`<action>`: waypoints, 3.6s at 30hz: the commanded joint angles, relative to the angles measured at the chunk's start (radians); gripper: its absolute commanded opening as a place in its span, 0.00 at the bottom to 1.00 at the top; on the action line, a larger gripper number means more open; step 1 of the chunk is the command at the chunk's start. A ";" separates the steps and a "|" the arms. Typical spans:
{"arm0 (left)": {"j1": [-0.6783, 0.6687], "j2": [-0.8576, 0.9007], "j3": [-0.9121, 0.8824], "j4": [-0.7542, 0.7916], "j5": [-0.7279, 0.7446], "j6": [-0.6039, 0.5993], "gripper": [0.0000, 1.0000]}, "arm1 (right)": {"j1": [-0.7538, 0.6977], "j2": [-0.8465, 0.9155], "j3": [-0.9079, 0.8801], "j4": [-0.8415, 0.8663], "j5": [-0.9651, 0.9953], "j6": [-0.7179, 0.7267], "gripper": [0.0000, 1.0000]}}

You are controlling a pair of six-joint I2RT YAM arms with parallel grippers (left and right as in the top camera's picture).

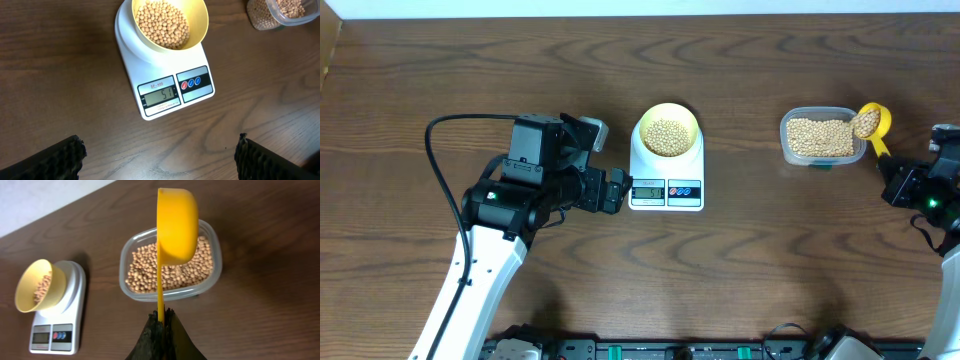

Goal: Scoop item into bowl and weigh 50g on scale
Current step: 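Dip the scoop into the soybeans with the right gripper and lift, then carry the scoop with the right gripper over the yellow bowl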

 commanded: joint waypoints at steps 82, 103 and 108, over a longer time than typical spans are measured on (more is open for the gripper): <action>0.003 0.000 0.001 0.000 -0.006 0.010 0.98 | 0.872 0.424 0.005 0.961 0.103 0.070 0.01; 0.003 0.000 0.001 0.000 -0.006 0.010 0.98 | 0.961 0.413 0.005 0.705 0.177 -0.071 0.01; 0.003 0.000 0.001 0.000 -0.006 0.010 0.98 | 0.961 0.409 0.005 0.698 0.187 -0.072 0.01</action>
